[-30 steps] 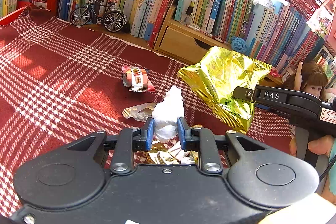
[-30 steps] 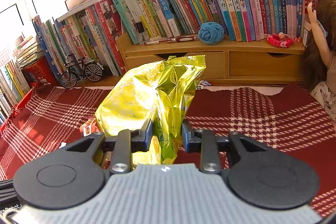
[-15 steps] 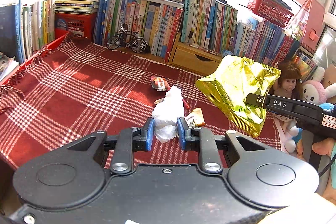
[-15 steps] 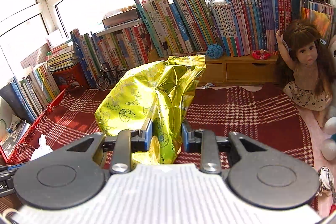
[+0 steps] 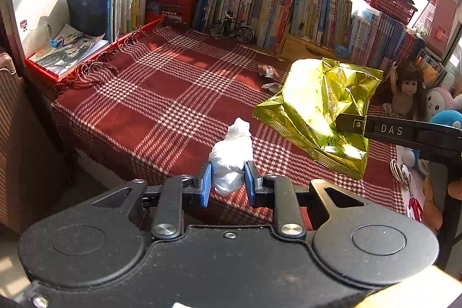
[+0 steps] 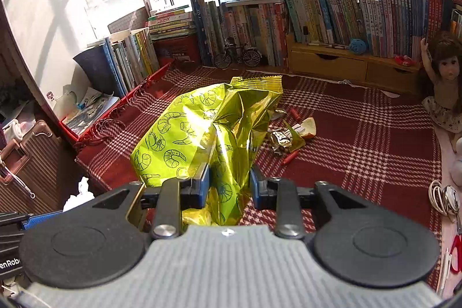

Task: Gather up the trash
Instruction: 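Carry the tissue and gold foil bag over the trash bin, then open both tools to drop the tissue and foil bag into the bin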

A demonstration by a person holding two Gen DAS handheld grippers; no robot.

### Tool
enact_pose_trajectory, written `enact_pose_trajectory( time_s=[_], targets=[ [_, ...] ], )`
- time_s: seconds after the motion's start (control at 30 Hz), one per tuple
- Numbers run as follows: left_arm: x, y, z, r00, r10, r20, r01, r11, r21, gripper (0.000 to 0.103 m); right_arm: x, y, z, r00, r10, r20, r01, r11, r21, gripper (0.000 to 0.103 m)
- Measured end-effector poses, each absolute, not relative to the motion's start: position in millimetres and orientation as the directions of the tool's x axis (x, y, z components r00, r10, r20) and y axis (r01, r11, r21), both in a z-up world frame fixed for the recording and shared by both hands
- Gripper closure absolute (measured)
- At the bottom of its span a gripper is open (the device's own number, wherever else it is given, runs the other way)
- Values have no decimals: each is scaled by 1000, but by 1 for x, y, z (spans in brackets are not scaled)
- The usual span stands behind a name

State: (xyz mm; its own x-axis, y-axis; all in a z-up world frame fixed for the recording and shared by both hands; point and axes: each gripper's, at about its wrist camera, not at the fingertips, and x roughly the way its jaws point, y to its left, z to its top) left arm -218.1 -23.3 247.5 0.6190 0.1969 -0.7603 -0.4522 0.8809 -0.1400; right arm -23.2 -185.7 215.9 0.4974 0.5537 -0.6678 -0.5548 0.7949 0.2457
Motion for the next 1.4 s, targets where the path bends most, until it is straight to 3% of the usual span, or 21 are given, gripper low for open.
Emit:
enact_pose_trajectory(
  time_s=[0.33,0.57,0.93,1.4],
  targets=[
    [-277,-32,212,473,232,-850,-576,812,-99,80,-88,-182,189,338,601,-724,-665,697,268,70],
    [-281,-26,153,374,222,-900,-691,714,-111,80,-104,-163,147,237,604,-760,-775,590,227,70],
    [-300,11,17,197,157,-968,-825,560,-77,80,-126,-114,42,108,538,-836,-863,469,190,69],
    [-319,38,-148,60,41,-997,-873,486,-32,80,-164,-57,-95,52,392,-919,-923,371,106,69]
  ],
)
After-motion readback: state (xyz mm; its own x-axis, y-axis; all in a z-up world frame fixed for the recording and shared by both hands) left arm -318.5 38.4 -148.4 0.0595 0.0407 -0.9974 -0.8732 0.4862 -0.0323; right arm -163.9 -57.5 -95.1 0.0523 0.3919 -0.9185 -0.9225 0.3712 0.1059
